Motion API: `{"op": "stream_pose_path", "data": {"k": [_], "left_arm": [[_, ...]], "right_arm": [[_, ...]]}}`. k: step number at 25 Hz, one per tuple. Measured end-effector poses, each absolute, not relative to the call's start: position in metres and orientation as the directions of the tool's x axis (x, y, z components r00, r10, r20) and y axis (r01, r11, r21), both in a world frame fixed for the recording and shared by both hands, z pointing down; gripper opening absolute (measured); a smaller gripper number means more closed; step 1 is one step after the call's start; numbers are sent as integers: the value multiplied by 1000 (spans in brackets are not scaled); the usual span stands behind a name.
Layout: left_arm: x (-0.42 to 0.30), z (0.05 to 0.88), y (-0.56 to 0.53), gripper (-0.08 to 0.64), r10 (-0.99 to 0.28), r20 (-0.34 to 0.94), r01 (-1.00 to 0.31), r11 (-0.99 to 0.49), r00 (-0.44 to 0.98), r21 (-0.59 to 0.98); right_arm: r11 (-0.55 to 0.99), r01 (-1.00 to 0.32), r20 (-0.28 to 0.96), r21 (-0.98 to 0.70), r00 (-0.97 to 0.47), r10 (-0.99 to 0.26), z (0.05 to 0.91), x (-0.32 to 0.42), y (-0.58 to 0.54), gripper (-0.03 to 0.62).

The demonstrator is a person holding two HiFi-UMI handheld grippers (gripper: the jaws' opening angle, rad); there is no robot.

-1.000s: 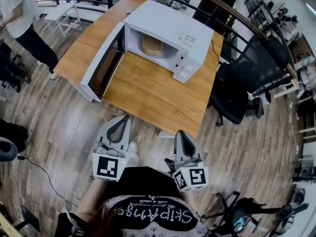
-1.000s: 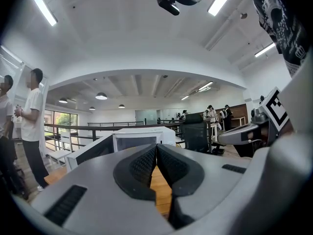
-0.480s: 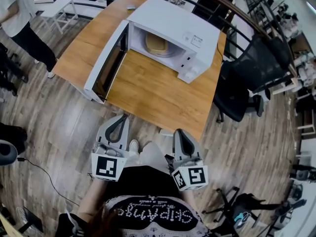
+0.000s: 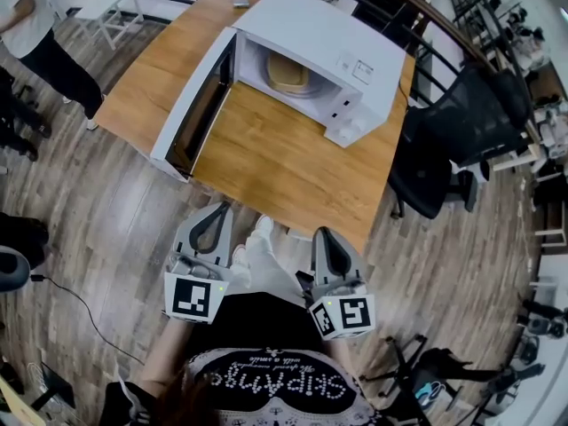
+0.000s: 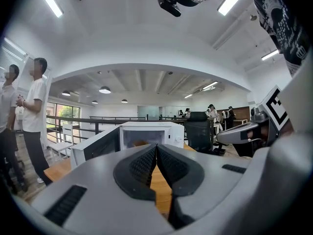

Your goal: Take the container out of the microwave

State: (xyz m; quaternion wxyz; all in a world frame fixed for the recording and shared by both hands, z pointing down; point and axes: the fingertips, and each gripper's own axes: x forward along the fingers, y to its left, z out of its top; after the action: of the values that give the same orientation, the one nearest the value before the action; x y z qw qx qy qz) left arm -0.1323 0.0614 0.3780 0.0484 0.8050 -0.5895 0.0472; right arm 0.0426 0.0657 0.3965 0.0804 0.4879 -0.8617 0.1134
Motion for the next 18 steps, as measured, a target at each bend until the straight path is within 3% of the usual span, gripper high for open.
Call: {"op": "stream_pose_path", "data": {"k": [18], "left_arm": [[-122,371,-59,34,-950,132,-959,-285,283,4]], "right_arm": [[517,-845,239,-135,-534,-811,399,54,-59,35]]}}
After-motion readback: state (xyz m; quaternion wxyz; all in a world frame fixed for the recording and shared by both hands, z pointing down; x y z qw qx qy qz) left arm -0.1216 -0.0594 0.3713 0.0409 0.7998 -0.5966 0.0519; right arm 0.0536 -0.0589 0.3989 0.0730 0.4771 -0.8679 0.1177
